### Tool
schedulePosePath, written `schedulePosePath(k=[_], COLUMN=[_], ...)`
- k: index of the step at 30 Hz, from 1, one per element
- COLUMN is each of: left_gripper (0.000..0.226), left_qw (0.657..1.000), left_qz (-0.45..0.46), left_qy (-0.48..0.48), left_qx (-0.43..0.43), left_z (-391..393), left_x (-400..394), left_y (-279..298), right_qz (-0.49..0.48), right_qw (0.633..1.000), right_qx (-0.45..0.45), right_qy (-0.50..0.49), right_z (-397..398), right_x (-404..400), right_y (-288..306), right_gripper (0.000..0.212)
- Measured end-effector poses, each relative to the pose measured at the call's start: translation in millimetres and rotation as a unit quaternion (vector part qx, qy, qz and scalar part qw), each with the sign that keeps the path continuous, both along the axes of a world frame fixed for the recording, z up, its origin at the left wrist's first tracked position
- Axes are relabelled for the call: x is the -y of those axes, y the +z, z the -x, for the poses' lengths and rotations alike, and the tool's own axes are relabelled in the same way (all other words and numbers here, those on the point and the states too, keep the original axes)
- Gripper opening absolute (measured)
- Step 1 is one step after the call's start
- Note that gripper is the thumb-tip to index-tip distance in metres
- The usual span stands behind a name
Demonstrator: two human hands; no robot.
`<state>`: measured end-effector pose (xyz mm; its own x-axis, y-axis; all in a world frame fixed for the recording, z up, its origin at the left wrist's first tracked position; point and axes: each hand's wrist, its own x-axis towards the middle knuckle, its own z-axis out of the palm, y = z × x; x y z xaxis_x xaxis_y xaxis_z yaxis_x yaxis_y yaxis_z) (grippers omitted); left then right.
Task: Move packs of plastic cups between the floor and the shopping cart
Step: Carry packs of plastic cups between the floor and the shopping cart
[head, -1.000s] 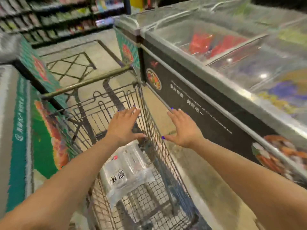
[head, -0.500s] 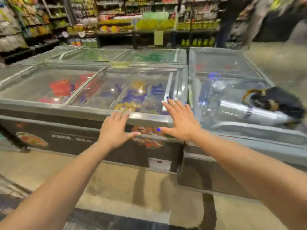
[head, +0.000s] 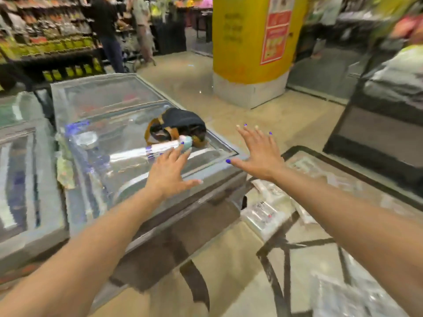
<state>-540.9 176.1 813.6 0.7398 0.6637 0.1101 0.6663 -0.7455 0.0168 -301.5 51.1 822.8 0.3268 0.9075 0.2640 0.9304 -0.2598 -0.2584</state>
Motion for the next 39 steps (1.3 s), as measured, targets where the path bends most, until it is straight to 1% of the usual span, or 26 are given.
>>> schedulePosePath(k=[2,7,9,12,15,18,20,23,27,31,34,37,39], left_gripper=[0.100,0.101,0.102,0.102,0.098,0.096,0.095,0.095,0.095,0.092,0.088,0.088,0.089], left_qw=[0.999,0.990,0.985,0.979,0.970,0.967,0.964,0.958,0.960,0.967,0.974,0.977,0.978], left_qz=[0.008,0.016,0.021,0.053,0.071,0.059,0.060,0.064,0.081,0.105,0.124,0.153,0.175], left_qy=[-0.043,-0.143,-0.170,-0.199,-0.231,-0.250,-0.260,-0.280,-0.268,-0.231,-0.188,-0.144,-0.115], left_qx=[0.005,0.012,-0.003,-0.017,-0.002,0.004,-0.009,-0.011,-0.004,0.017,0.030,0.030,0.027], left_z=[-61,-199,-250,-319,-378,-430,-459,-497,-547,-586,-609,-621,-622], left_x=[-2,-16,-27,-48,-68,-82,-85,-88,-88,-87,-85,-83,-82], left_y=[-2,-10,-14,-11,-10,-18,-28,-48,-79,-115,-144,-177,-203], right_qz=[-0.004,0.008,0.009,0.004,0.005,0.015,0.024,0.044,0.081,0.113,0.161,0.194,0.213], right_qw=[0.998,0.984,0.976,0.961,0.947,0.936,0.934,0.942,0.948,0.958,0.961,0.963,0.961], right_qx=[-0.004,-0.010,-0.013,-0.020,-0.029,-0.054,-0.065,-0.069,-0.083,-0.091,-0.099,-0.102,-0.112], right_qy=[-0.061,-0.175,-0.215,-0.277,-0.320,-0.348,-0.350,-0.326,-0.297,-0.247,-0.200,-0.157,-0.133], right_z=[-50,-152,-187,-237,-276,-307,-325,-355,-413,-482,-527,-556,-568], right_x=[25,70,76,77,73,67,65,60,44,20,2,-11,-20], right_y=[-7,-21,-26,-30,-37,-48,-60,-77,-105,-143,-172,-204,-226], right_gripper=[0.094,0.095,0.094,0.090,0.088,0.087,0.088,0.091,0.089,0.089,0.091,0.087,0.089])
